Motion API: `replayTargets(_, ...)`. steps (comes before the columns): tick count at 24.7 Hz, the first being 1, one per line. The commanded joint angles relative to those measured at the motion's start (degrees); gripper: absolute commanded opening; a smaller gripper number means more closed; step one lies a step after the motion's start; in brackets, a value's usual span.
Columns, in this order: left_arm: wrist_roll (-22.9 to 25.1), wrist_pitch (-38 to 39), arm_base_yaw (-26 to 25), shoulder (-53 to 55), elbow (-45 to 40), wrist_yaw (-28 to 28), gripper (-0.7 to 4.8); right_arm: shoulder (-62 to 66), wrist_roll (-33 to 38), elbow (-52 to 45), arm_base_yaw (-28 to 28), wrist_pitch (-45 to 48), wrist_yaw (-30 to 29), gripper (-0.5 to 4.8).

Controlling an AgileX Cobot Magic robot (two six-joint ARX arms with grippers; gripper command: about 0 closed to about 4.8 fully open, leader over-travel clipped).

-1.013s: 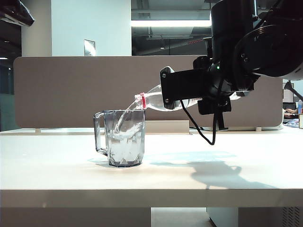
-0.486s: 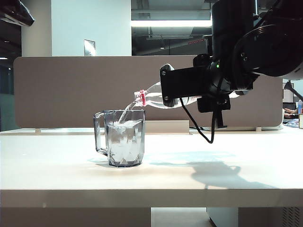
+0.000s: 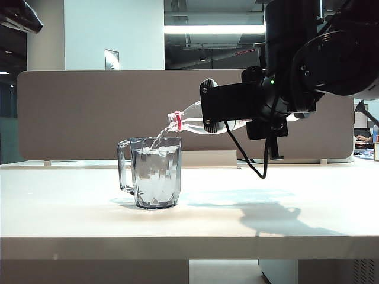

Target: Pick up the mineral water bottle on the table and pour water into the mug until it's full.

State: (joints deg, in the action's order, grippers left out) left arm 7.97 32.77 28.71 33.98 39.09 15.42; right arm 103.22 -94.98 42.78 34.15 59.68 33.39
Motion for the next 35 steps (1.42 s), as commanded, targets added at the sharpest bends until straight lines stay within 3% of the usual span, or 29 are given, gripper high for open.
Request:
replayTargets(1, 0.2, -0.6, 0.0, -0.1, 0.2, 0.2, -0.05, -0.6, 0.4, 0.4, 0.2, 2.1, 0.1, 2.05)
replayTargets(5, 0.2, -0.6, 0.0, -0.1, 0.2, 0.2, -0.05, -0.6, 1.0, 0.4, 0.5, 2.1, 0.1, 2.05)
replayTargets(14, 0.2, -0.7, 0.0, -0.1, 0.2, 0.3, -0.05, -0.6, 16.0, 0.3, 2.6, 1.9, 0.0, 2.05)
replayTargets(23, 0.2, -0.7, 0.0, -0.1, 0.2, 0.2, -0.05, -0.6, 50.4, 0.2, 3.7, 1.9, 0.0, 2.05)
replayTargets(25, 0.2, -0.7, 0.0, -0.1, 0.2, 0.2, -0.05, -0.6, 60.4, -0.1, 3.6, 1.9, -0.2, 1.99)
replayTargets(26, 0.2, -0.6, 0.0, -0.1, 0.2, 0.2, -0.05, -0.6, 68.9, -0.5, 3.6, 1.8, -0.7, 1.98)
replayTargets(29, 0.2, -0.7, 0.0, -0.1, 0.2, 0.2, -0.05, -0.6, 81.4, -1.6, 3.6, 1.8, -4.1, 1.98)
replayTargets(30, 0.2, -0.7, 0.0, -0.1, 0.2, 0.2, -0.05, -0.6, 88.7, -2.2, 3.4, 1.8, -7.0, 1.98)
replayTargets(35, 0.2, -0.6, 0.0, -0.1, 0.2, 0.2, -0.05, -0.5, 95.5, -2.4, 3.4, 1.8, -9.4, 1.98)
